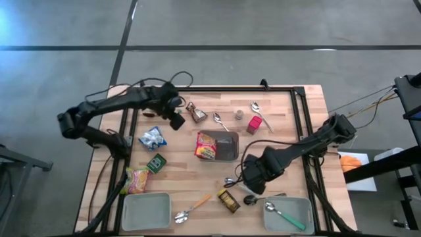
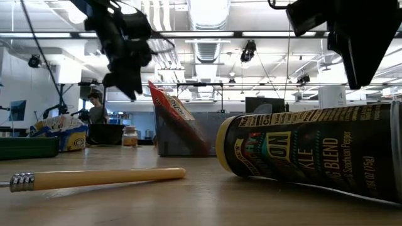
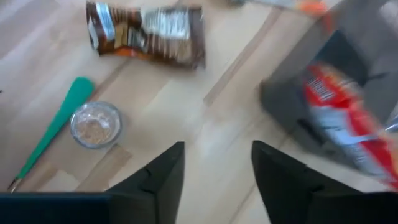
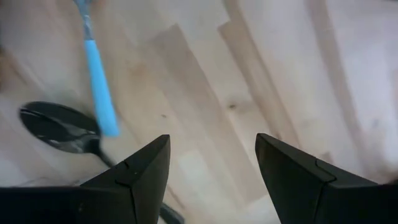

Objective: Pick & Place Food Item
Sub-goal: Put the left brown spice bottle into the left grey bin

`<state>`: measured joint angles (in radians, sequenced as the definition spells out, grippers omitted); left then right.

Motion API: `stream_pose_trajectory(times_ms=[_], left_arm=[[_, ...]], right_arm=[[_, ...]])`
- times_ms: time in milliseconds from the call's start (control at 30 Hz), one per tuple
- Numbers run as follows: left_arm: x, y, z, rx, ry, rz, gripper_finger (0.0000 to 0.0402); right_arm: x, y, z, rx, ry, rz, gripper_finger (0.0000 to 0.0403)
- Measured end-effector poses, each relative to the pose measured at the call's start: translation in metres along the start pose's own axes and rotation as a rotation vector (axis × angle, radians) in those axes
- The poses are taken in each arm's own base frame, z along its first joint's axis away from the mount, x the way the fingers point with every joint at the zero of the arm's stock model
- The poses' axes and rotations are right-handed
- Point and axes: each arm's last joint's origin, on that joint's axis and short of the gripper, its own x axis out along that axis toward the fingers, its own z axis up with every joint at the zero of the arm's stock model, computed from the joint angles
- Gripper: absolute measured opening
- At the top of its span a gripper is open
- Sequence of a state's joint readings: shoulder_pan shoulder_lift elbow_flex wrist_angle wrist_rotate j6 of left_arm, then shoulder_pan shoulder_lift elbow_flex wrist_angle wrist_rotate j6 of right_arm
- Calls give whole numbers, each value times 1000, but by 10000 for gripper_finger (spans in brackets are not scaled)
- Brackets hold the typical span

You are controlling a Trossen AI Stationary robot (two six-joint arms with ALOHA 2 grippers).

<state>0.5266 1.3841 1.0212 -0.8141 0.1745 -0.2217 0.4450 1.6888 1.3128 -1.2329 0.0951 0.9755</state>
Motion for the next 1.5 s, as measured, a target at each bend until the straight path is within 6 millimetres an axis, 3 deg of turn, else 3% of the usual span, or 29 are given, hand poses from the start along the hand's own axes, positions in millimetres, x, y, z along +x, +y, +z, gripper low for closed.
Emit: stream_pose_trajectory(times_ms=[167, 367, 533, 1033, 1500], left_arm=[[23, 9, 9, 8, 141, 122, 277], [26, 17, 28, -16, 180, 234, 323], [24, 20, 38, 36, 116, 305, 328], [50, 37, 37, 34, 212, 269, 328], [57, 53, 31, 35, 250, 265, 328]], right_arm=[[-10, -9, -4, -6, -29, -27, 233], [-24, -19, -7, 21, -98, -14, 233], [-32, -25, -9, 33, -161, -18, 233], [-34, -28, -11, 50, -152, -34, 233], [-34, -28, -11, 59, -155, -30, 233]])
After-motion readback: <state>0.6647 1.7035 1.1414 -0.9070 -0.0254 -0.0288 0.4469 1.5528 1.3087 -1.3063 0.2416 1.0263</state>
